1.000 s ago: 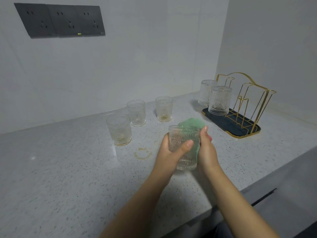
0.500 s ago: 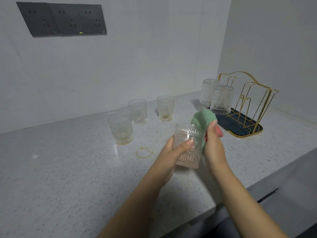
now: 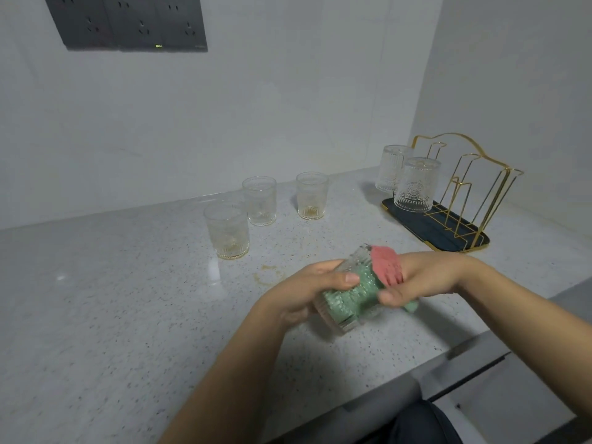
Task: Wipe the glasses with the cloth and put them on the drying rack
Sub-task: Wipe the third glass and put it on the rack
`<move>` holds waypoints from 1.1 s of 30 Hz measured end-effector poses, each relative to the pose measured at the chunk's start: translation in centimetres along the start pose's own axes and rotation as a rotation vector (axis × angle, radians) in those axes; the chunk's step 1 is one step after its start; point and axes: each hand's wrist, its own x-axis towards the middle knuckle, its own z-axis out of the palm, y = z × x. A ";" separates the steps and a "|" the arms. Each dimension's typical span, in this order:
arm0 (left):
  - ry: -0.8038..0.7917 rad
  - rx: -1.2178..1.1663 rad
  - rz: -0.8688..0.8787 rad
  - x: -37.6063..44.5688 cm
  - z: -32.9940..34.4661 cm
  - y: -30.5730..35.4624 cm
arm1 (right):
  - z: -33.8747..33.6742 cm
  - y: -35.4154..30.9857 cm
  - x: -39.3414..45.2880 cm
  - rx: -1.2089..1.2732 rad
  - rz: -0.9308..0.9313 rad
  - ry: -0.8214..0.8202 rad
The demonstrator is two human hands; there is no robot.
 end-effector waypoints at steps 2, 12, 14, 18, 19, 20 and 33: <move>-0.031 -0.029 -0.040 0.0 0.4 -0.1 | -0.6 1.2 0.3 -0.035 0.023 -0.083; 0.088 -0.236 -0.003 0.4 0.3 0.3 | -1.7 4.9 1.5 0.409 -0.148 0.212; 0.196 -0.199 0.116 0.5 1.0 0.3 | -2.1 5.2 1.6 0.607 -0.167 0.322; 0.405 -0.011 0.260 1.3 2.1 -1.1 | -1.6 5.4 2.2 0.722 -0.188 0.435; 0.420 -0.038 0.254 1.4 2.3 -1.2 | -1.2 5.2 2.3 0.696 -0.200 0.423; 0.415 -0.091 0.226 1.4 2.3 -1.2 | -0.8 4.9 2.3 0.628 -0.212 0.388; 0.330 -0.155 0.239 1.5 3.1 -1.7 | -1.8 3.1 1.2 0.446 -0.091 0.459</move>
